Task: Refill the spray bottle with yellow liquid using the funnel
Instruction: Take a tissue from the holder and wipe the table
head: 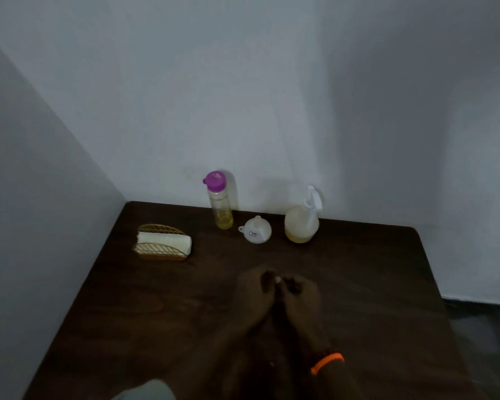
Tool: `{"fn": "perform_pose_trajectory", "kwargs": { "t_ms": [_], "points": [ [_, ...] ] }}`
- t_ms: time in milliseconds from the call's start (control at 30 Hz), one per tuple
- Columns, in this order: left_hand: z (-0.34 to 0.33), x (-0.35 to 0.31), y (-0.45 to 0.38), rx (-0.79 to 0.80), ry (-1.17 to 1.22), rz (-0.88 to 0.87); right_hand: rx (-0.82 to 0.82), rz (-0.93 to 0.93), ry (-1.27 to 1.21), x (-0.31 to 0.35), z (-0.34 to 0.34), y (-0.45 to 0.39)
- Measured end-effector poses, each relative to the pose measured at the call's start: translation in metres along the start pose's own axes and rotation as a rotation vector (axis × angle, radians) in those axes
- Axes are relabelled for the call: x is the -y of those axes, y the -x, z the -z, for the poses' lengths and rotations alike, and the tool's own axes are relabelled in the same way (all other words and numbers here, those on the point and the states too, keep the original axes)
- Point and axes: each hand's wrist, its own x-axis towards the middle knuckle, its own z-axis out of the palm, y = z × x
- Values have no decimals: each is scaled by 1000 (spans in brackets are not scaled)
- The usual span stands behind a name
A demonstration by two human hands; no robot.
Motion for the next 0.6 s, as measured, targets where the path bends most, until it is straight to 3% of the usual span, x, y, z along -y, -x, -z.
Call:
{"fn": "perform_pose_trajectory", "kwargs": {
  "t_ms": [67, 200, 300, 600],
  "points": [
    [21, 14, 13, -95, -8, 13, 60, 19, -13, 6, -26, 14],
    [88, 44, 21, -93, -1, 45, 136, 63, -16, 35, -76, 31],
    [139, 73, 21, -190, 12, 60, 188, 117, 5, 59, -106, 34],
    [258, 150, -19, -322, 27, 90, 276, 178, 119, 109, -167, -7]
  ]
}}
